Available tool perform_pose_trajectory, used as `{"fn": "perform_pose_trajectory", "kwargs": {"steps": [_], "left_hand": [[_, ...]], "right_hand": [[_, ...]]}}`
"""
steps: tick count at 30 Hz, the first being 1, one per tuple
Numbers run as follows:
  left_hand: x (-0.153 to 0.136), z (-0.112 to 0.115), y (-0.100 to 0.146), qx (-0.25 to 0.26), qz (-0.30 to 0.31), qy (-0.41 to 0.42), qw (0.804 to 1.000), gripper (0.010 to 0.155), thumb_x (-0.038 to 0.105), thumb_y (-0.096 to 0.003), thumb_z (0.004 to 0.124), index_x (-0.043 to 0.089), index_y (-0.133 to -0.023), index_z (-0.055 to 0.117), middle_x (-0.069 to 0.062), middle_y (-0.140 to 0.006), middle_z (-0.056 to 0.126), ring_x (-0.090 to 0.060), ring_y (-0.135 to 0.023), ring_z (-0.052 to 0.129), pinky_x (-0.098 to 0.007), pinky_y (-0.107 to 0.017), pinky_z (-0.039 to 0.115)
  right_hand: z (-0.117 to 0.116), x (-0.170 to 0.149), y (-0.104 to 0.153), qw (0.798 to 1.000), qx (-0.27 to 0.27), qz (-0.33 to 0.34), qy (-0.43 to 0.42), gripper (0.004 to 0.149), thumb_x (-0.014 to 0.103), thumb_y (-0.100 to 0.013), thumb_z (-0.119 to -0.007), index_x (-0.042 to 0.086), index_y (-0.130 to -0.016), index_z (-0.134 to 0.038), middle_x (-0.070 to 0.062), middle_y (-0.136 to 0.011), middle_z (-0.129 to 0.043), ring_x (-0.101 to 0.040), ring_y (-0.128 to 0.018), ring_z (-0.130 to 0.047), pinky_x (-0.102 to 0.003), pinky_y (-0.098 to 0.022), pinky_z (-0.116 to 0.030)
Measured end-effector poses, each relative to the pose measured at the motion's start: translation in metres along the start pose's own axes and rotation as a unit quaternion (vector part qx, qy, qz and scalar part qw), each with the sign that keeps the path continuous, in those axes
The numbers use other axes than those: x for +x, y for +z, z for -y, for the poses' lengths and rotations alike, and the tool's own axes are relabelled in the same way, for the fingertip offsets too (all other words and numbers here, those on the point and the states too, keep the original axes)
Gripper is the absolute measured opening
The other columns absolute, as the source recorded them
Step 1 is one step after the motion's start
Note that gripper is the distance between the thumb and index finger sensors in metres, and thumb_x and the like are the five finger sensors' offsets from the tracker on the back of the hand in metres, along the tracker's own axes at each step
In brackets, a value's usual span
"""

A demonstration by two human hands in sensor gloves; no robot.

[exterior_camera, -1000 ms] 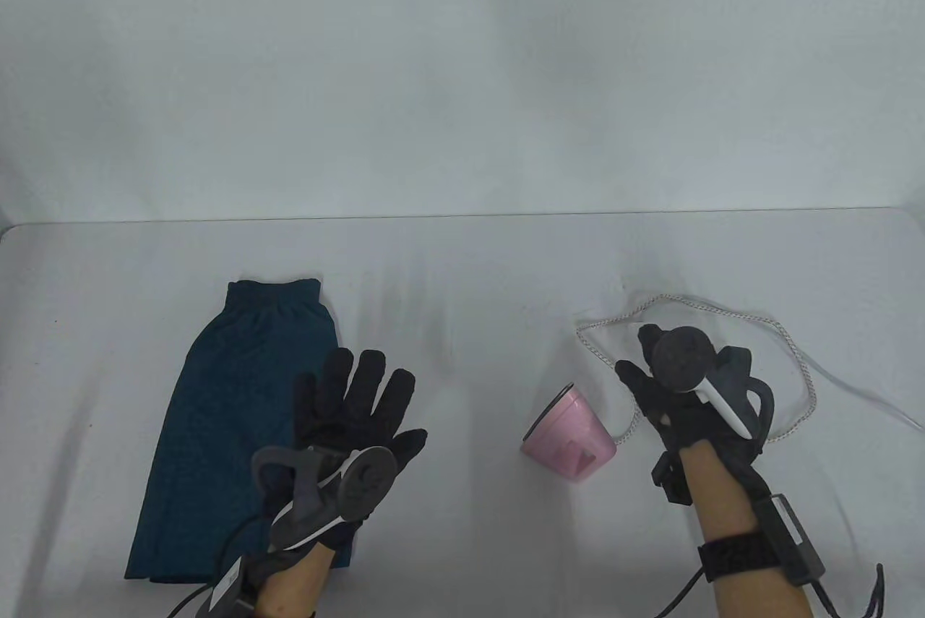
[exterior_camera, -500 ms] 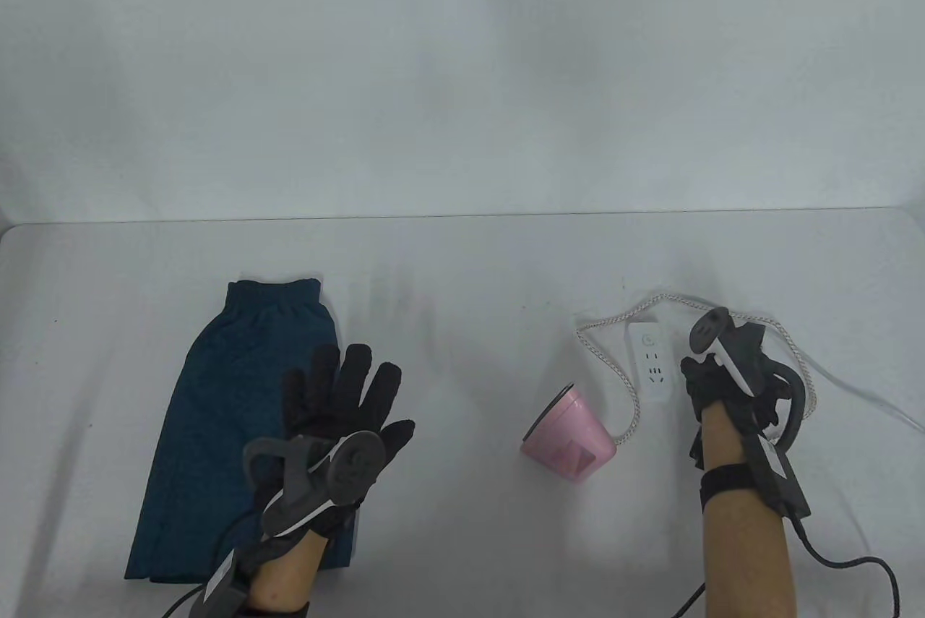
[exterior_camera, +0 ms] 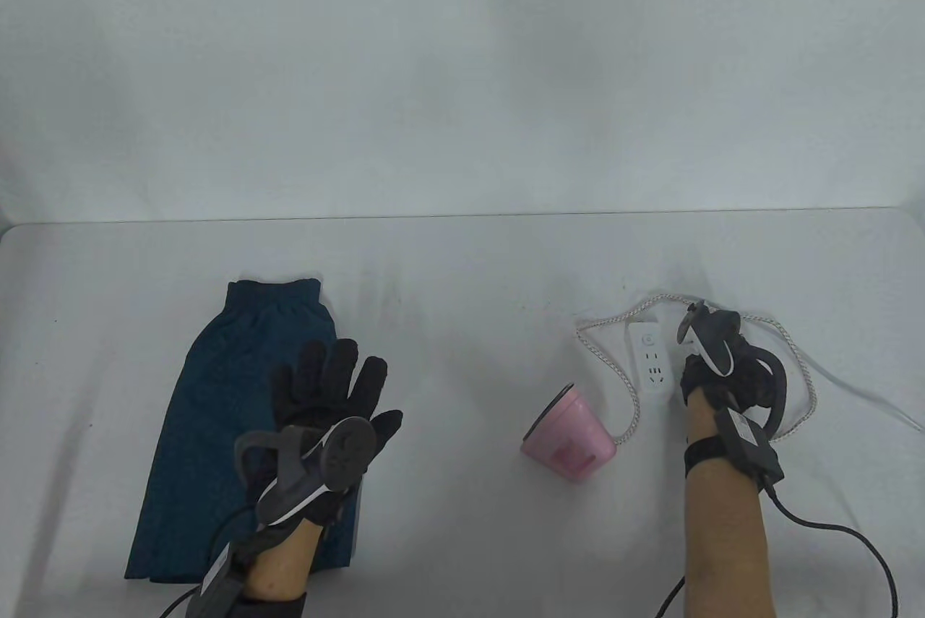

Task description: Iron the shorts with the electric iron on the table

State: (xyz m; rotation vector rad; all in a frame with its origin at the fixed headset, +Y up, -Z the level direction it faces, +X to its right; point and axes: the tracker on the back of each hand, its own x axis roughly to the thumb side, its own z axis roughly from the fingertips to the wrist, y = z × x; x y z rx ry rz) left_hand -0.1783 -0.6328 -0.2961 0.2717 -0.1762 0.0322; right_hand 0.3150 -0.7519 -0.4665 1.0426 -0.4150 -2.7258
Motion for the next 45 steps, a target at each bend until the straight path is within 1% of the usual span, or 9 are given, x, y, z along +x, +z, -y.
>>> {"fn": "perform_pose_trajectory", "kwargs": {"steps": [4,8,11,17,20,25,30,37,45], "left_hand": [[-0.001,0.0,0.0,-0.001,-0.002,0.0,1.0,0.069,0.065,-0.0454,0.071,0.038,-0.108,0.06,-0.001,-0.122,0.045,-0.043,-0.112,0.039,-0.069,-0.077,0.036],[0.0,0.001,0.0,0.001,-0.001,0.0,1.0,0.069,0.065,-0.0454,0.071,0.038,-0.108,0.06,-0.001,-0.122,0.046,-0.043,-0.112,0.039,-0.069,-0.077,0.036],[0.003,0.001,0.001,-0.001,0.005,0.0,1.0,0.07,0.065,-0.0453,0.071,0.038,-0.109,0.06,-0.002,-0.122,0.046,-0.043,-0.112,0.04,-0.069,-0.077,0.036],[0.01,0.0,0.002,0.006,0.018,0.001,1.0,0.07,0.065,-0.0454,0.071,0.039,-0.109,0.057,-0.001,-0.122,0.045,-0.043,-0.112,0.04,-0.069,-0.077,0.037],[0.012,-0.001,0.003,0.009,0.021,0.002,1.0,0.07,0.065,-0.0454,0.071,0.039,-0.109,0.057,-0.001,-0.122,0.045,-0.043,-0.112,0.04,-0.069,-0.077,0.037],[0.013,-0.001,0.004,0.011,0.021,-0.001,1.0,0.07,0.065,-0.0453,0.071,0.039,-0.109,0.058,-0.001,-0.122,0.046,-0.043,-0.112,0.041,-0.069,-0.076,0.037],[0.011,0.0,0.005,0.012,0.016,-0.002,1.0,0.07,0.065,-0.0453,0.071,0.039,-0.109,0.058,-0.001,-0.122,0.046,-0.043,-0.112,0.041,-0.069,-0.077,0.037],[0.009,0.0,0.006,0.013,0.009,-0.003,1.0,0.069,0.065,-0.0454,0.071,0.039,-0.109,0.059,-0.001,-0.122,0.046,-0.043,-0.112,0.041,-0.069,-0.076,0.038],[0.009,0.0,0.006,0.012,0.008,-0.004,1.0,0.07,0.065,-0.0454,0.071,0.039,-0.109,0.059,-0.001,-0.122,0.046,-0.043,-0.112,0.041,-0.069,-0.076,0.037]], "right_hand": [[0.001,-0.003,-0.001,1.0,-0.012,0.006,-0.011,0.07,0.057,-0.052,-0.075,0.018,-0.107,-0.053,0.002,-0.084,-0.088,-0.015,-0.058,-0.105,-0.042,-0.048,-0.088],[0.015,-0.008,0.011,0.998,-0.043,0.035,-0.023,0.07,0.056,-0.052,-0.075,0.018,-0.107,-0.053,0.001,-0.083,-0.09,-0.015,-0.057,-0.106,-0.044,-0.049,-0.087],[0.029,-0.012,0.024,0.994,-0.055,0.074,-0.061,0.07,0.055,-0.052,-0.075,0.018,-0.107,-0.054,0.0,-0.083,-0.091,-0.015,-0.055,-0.106,-0.045,-0.049,-0.087],[0.047,-0.021,0.05,0.979,-0.054,0.165,-0.109,0.069,0.053,-0.052,-0.075,0.016,-0.108,-0.055,-0.003,-0.082,-0.093,-0.014,-0.05,-0.106,-0.046,-0.05,-0.087],[0.05,-0.028,0.06,0.968,-0.031,0.197,-0.154,0.069,0.052,-0.053,-0.075,0.015,-0.108,-0.055,-0.004,-0.081,-0.094,-0.014,-0.049,-0.107,-0.046,-0.05,-0.087],[0.045,-0.035,0.069,0.951,-0.011,0.231,-0.206,0.068,0.051,-0.054,-0.074,0.013,-0.107,-0.056,-0.006,-0.079,-0.096,-0.015,-0.047,-0.108,-0.047,-0.049,-0.087],[0.036,-0.029,0.067,0.941,0.024,0.25,-0.229,0.067,0.05,-0.054,-0.071,0.011,-0.107,-0.057,-0.007,-0.076,-0.098,-0.015,-0.045,-0.109,-0.047,-0.048,-0.087],[0.027,-0.018,0.066,0.942,0.044,0.254,-0.213,0.067,0.051,-0.054,-0.069,0.011,-0.107,-0.057,-0.004,-0.074,-0.099,-0.016,-0.044,-0.109,-0.047,-0.048,-0.087],[0.022,-0.011,0.065,0.95,0.044,0.243,-0.192,0.068,0.052,-0.054,-0.069,0.011,-0.107,-0.057,-0.003,-0.073,-0.099,-0.015,-0.044,-0.109,-0.047,-0.048,-0.087]]}}
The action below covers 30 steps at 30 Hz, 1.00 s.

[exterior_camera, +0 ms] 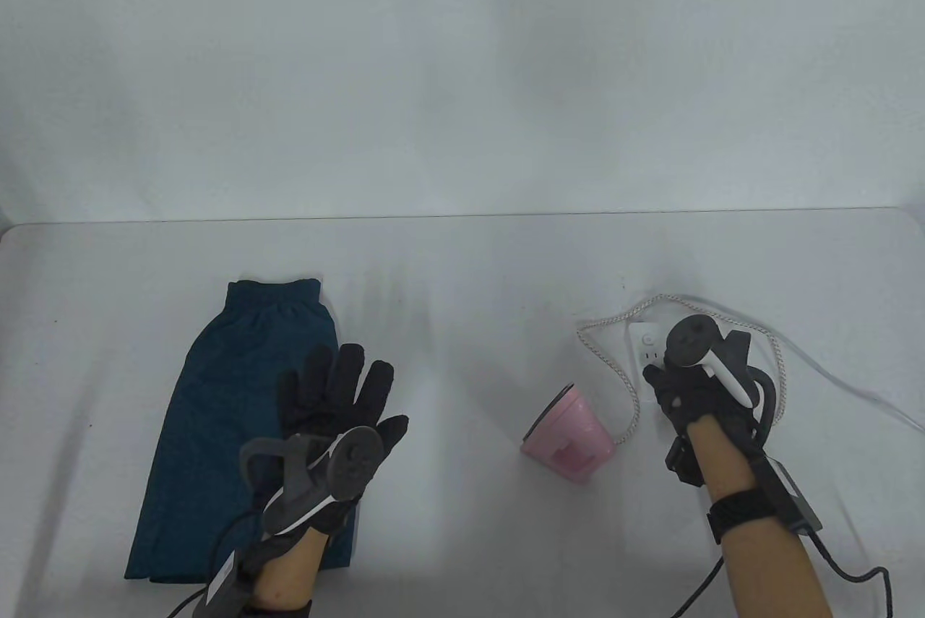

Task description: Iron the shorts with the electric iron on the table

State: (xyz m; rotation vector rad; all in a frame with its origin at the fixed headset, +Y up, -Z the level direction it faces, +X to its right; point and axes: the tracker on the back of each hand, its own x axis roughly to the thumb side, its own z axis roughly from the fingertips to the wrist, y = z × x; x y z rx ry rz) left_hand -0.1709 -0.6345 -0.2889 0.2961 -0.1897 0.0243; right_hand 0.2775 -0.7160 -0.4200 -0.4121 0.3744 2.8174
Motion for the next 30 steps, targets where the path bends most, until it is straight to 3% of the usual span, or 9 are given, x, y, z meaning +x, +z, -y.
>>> {"fn": "perform_pose_trajectory", "kwargs": {"steps": [9,25,28,30], "left_hand": [[-0.002,0.0,0.0,0.002,-0.004,0.002,1.0,0.069,0.065,-0.0455,0.071,0.039,-0.109,0.059,-0.001,-0.122,0.046,-0.043,-0.112,0.041,-0.069,-0.076,0.038],[-0.004,-0.001,0.0,0.001,-0.006,0.004,1.0,0.069,0.065,-0.0455,0.071,0.039,-0.109,0.059,-0.001,-0.122,0.047,-0.043,-0.112,0.042,-0.069,-0.076,0.038],[-0.004,-0.002,0.001,0.004,-0.006,0.006,1.0,0.069,0.065,-0.0454,0.071,0.039,-0.109,0.059,-0.001,-0.121,0.047,-0.043,-0.112,0.042,-0.069,-0.076,0.038],[-0.005,-0.004,0.001,0.009,-0.007,0.01,1.0,0.069,0.065,-0.0455,0.071,0.039,-0.109,0.059,-0.001,-0.122,0.047,-0.043,-0.112,0.042,-0.069,-0.076,0.038]], "right_hand": [[-0.002,0.002,-0.004,1.0,0.004,-0.015,-0.008,0.068,0.054,-0.055,-0.07,0.011,-0.106,-0.059,0.003,-0.061,-0.1,-0.011,-0.029,-0.102,-0.047,-0.045,-0.087],[-0.006,0.008,-0.01,0.999,0.011,-0.037,0.014,0.069,0.057,-0.054,-0.068,0.014,-0.107,-0.056,0.006,-0.059,-0.099,-0.012,-0.032,-0.102,-0.048,-0.047,-0.086],[0.001,0.006,-0.007,0.998,0.026,-0.042,0.03,0.075,0.067,-0.051,-0.058,0.022,-0.111,-0.053,0.005,-0.069,-0.095,-0.012,-0.042,-0.101,-0.049,-0.052,-0.083],[0.012,0.008,-0.002,0.999,-0.006,-0.043,0.033,0.075,0.067,-0.051,-0.055,0.025,-0.112,-0.05,-0.001,-0.086,-0.087,-0.019,-0.061,-0.099,-0.053,-0.058,-0.078]]}}
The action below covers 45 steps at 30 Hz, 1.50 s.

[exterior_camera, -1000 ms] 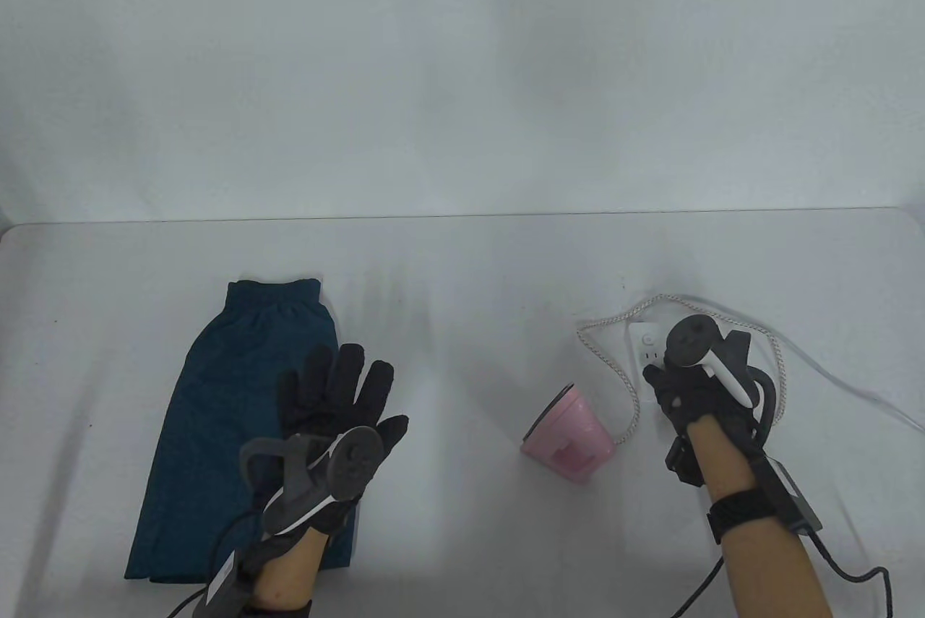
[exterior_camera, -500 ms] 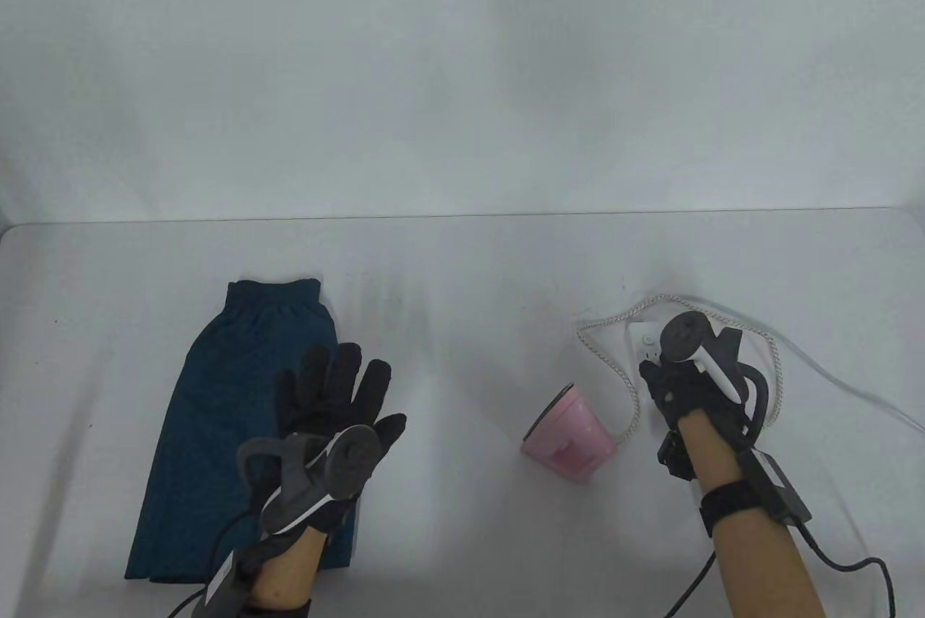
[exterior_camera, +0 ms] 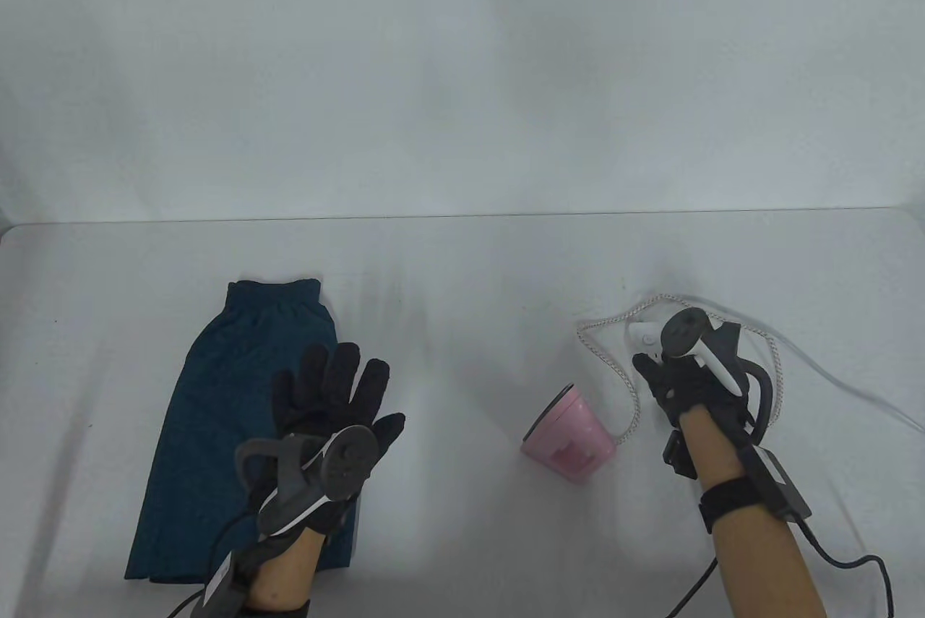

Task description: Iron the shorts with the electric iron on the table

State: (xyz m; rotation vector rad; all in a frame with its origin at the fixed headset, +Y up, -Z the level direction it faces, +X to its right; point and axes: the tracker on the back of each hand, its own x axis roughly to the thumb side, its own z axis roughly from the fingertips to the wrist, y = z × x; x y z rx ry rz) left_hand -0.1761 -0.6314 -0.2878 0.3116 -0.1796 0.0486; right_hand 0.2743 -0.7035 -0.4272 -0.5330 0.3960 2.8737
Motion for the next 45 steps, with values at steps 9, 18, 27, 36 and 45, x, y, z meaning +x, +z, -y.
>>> {"fn": "perform_pose_trajectory", "kwargs": {"steps": [9,18,27,36,45], "left_hand": [[-0.003,-0.002,0.0,0.004,-0.002,0.006,1.0,0.07,0.065,-0.0454,0.071,0.038,-0.109,0.059,-0.001,-0.121,0.048,-0.043,-0.112,0.042,-0.069,-0.076,0.038],[-0.004,-0.002,0.0,0.007,0.0,0.01,1.0,0.07,0.065,-0.0455,0.071,0.039,-0.109,0.059,-0.001,-0.122,0.047,-0.043,-0.112,0.042,-0.069,-0.076,0.037],[-0.004,0.002,-0.001,0.0,0.001,0.007,1.0,0.07,0.065,-0.0455,0.071,0.039,-0.109,0.058,-0.001,-0.122,0.047,-0.043,-0.112,0.042,-0.069,-0.076,0.037],[-0.003,0.004,-0.003,-0.008,0.002,0.003,1.0,0.07,0.065,-0.0455,0.071,0.039,-0.109,0.058,-0.001,-0.122,0.047,-0.043,-0.112,0.041,-0.069,-0.076,0.037],[-0.001,0.007,-0.006,-0.014,0.003,-0.003,1.0,0.07,0.065,-0.0454,0.071,0.039,-0.109,0.058,-0.001,-0.122,0.047,-0.043,-0.112,0.041,-0.069,-0.076,0.037]], "right_hand": [[0.005,0.027,-0.008,0.989,-0.044,0.094,0.103,0.056,0.045,-0.055,-0.07,0.041,-0.107,-0.053,0.015,-0.114,-0.062,-0.03,-0.112,-0.06,-0.064,-0.073,-0.058],[-0.014,0.041,-0.026,0.989,-0.015,0.074,0.124,0.054,0.044,-0.055,-0.068,0.037,-0.107,-0.055,0.011,-0.111,-0.068,-0.028,-0.111,-0.061,-0.064,-0.073,-0.058],[-0.013,0.052,-0.032,0.984,-0.003,0.082,0.158,0.056,0.045,-0.054,-0.068,0.034,-0.107,-0.054,0.007,-0.107,-0.07,-0.024,-0.108,-0.069,-0.063,-0.073,-0.059],[-0.007,0.054,-0.043,0.987,0.01,0.085,0.138,0.056,0.045,-0.055,-0.068,0.03,-0.108,-0.056,0.004,-0.098,-0.076,-0.024,-0.104,-0.075,-0.065,-0.074,-0.058],[-0.014,0.062,-0.039,0.976,0.007,0.099,0.196,0.058,0.044,-0.055,-0.066,0.026,-0.108,-0.053,0.001,-0.099,-0.073,-0.027,-0.104,-0.074,-0.065,-0.074,-0.057]]}}
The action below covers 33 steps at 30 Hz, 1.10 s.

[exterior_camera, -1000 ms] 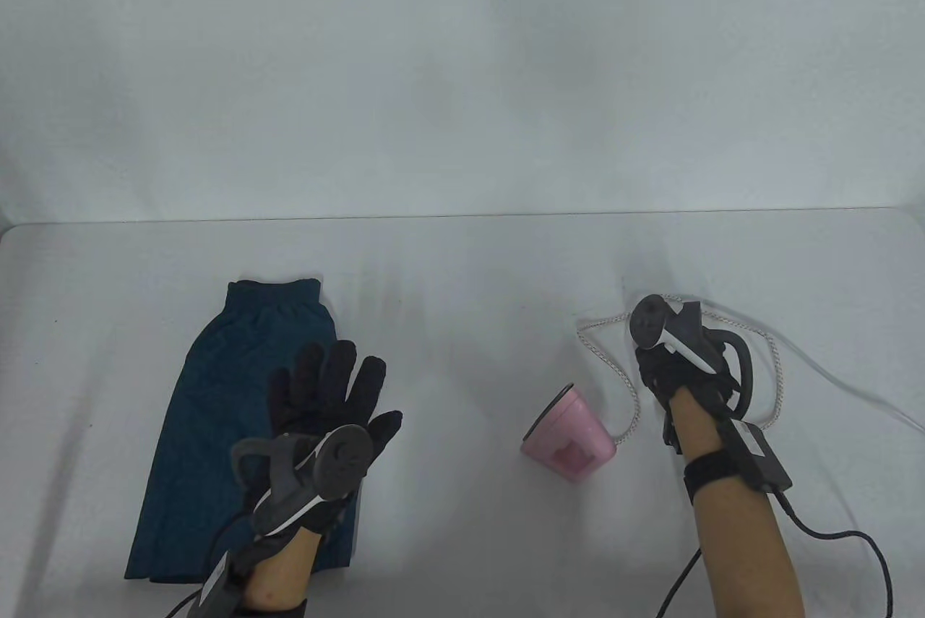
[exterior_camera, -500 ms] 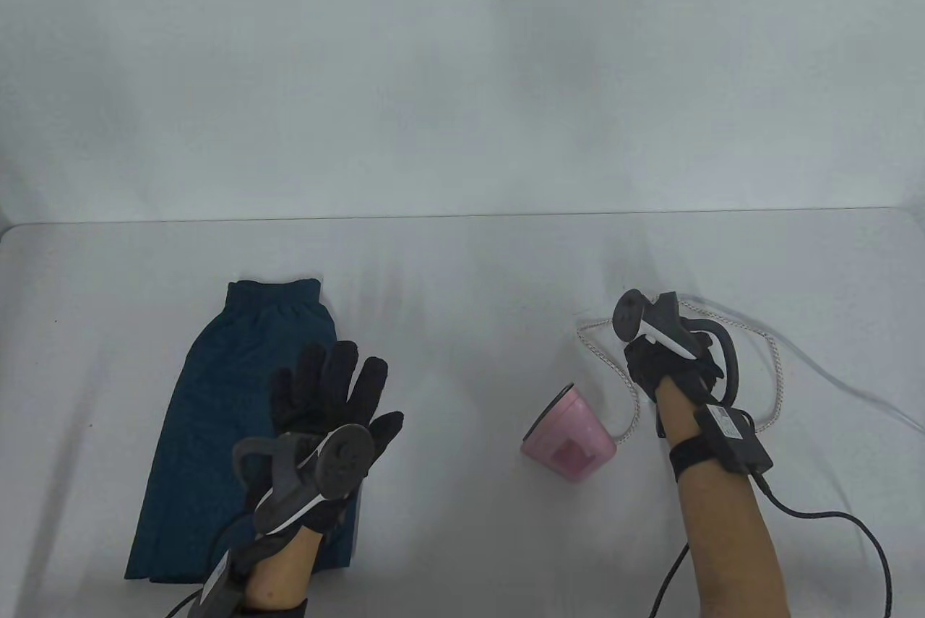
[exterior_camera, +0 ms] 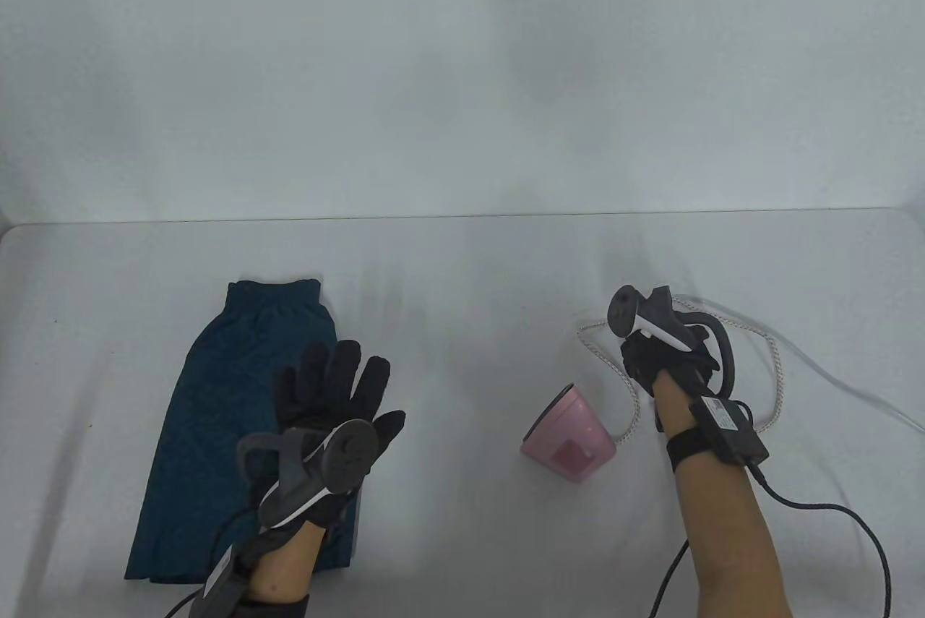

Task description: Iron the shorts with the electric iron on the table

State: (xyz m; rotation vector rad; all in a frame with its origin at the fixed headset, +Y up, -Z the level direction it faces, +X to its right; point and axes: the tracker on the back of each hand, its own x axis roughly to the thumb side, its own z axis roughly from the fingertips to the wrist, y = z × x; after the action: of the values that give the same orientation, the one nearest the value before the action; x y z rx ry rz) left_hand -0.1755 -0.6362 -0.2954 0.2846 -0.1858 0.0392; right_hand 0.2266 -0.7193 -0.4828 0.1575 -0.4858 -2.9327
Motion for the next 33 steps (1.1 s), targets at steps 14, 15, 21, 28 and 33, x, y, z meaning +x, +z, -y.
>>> {"fn": "perform_pose_trajectory", "kwargs": {"steps": [14,15,21,28,33], "left_hand": [[0.004,-0.002,0.002,0.008,0.009,0.004,1.0,0.07,0.065,-0.0455,0.071,0.038,-0.109,0.059,-0.001,-0.122,0.047,-0.043,-0.112,0.042,-0.069,-0.076,0.038],[0.004,-0.002,0.002,0.008,0.009,0.004,1.0,0.07,0.065,-0.0454,0.071,0.038,-0.109,0.059,-0.001,-0.121,0.047,-0.043,-0.112,0.042,-0.069,-0.076,0.038],[0.008,-0.003,0.003,0.015,0.015,0.01,1.0,0.069,0.065,-0.0453,0.071,0.039,-0.108,0.059,-0.001,-0.122,0.047,-0.043,-0.112,0.042,-0.069,-0.076,0.038],[0.015,-0.001,0.005,0.022,0.022,0.013,0.999,0.07,0.065,-0.0452,0.071,0.039,-0.108,0.059,-0.001,-0.122,0.046,-0.043,-0.112,0.041,-0.069,-0.076,0.038],[0.019,0.001,0.007,0.02,0.025,0.01,0.999,0.07,0.065,-0.0452,0.071,0.039,-0.109,0.058,-0.001,-0.122,0.045,-0.043,-0.112,0.041,-0.069,-0.077,0.038]], "right_hand": [[0.013,-0.023,0.022,0.992,0.02,0.014,-0.122,0.065,0.055,-0.053,-0.065,0.032,-0.111,-0.048,-0.002,-0.116,-0.059,-0.039,-0.111,-0.056,-0.067,-0.074,-0.053],[0.022,-0.025,0.031,0.99,-0.015,0.009,-0.139,0.065,0.056,-0.053,-0.066,0.032,-0.111,-0.049,-0.003,-0.116,-0.059,-0.04,-0.11,-0.057,-0.067,-0.073,-0.053],[0.068,-0.019,0.098,0.98,-0.127,0.034,-0.149,0.072,0.063,-0.051,-0.066,0.032,-0.113,-0.048,-0.008,-0.12,-0.048,-0.047,-0.111,-0.051,-0.071,-0.073,-0.049],[0.087,0.016,0.179,0.951,-0.205,0.102,-0.21,0.077,0.067,-0.05,-0.067,0.031,-0.115,-0.045,-0.009,-0.122,-0.041,-0.05,-0.112,-0.043,-0.075,-0.073,-0.042],[0.07,0.047,0.217,0.935,-0.238,0.162,-0.206,0.078,0.068,-0.05,-0.067,0.031,-0.115,-0.044,-0.009,-0.122,-0.041,-0.051,-0.112,-0.042,-0.076,-0.072,-0.04]]}}
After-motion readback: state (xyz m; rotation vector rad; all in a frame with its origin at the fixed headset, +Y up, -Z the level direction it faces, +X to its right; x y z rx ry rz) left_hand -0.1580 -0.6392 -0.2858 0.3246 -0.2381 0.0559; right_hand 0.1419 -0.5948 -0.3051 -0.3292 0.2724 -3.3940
